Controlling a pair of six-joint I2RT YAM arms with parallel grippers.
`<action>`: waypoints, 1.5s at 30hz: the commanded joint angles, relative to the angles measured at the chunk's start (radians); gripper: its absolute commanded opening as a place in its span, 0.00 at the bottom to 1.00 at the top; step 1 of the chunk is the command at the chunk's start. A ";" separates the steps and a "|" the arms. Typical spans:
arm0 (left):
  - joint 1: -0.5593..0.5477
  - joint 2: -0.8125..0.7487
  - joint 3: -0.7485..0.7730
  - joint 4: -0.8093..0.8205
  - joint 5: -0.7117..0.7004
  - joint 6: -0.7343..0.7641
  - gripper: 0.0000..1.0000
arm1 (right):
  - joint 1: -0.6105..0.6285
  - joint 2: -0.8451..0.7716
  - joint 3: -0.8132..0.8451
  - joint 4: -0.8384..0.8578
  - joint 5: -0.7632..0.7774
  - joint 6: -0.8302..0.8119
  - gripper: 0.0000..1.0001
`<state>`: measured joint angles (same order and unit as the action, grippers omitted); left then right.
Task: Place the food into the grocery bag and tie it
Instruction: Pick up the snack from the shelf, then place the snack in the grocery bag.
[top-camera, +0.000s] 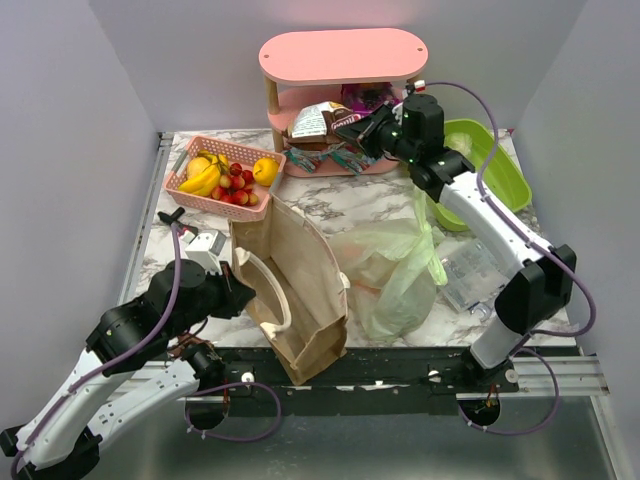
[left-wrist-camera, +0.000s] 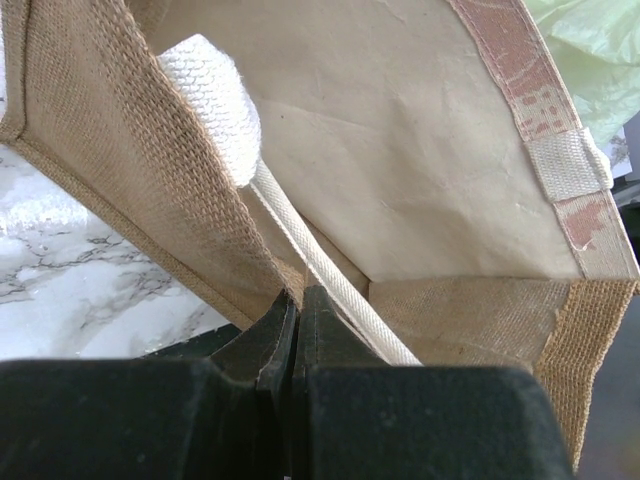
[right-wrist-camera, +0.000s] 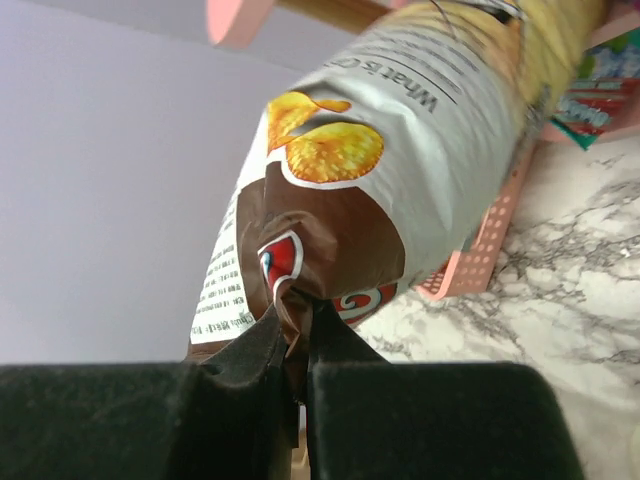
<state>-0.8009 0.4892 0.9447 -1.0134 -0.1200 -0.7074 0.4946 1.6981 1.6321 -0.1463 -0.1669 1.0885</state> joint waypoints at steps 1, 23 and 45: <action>-0.005 0.010 0.038 -0.008 -0.027 0.029 0.00 | -0.001 -0.089 0.005 -0.066 -0.089 -0.083 0.01; -0.005 -0.001 0.032 0.009 -0.083 0.150 0.00 | 0.001 -0.120 0.310 -0.224 -0.629 -0.257 0.01; -0.005 -0.015 0.019 0.034 -0.089 0.172 0.00 | 0.160 -0.155 0.357 -0.330 -1.016 -0.467 0.01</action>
<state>-0.8009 0.4850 0.9642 -1.0286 -0.1787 -0.5640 0.6250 1.6039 1.9942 -0.4637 -1.0962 0.6952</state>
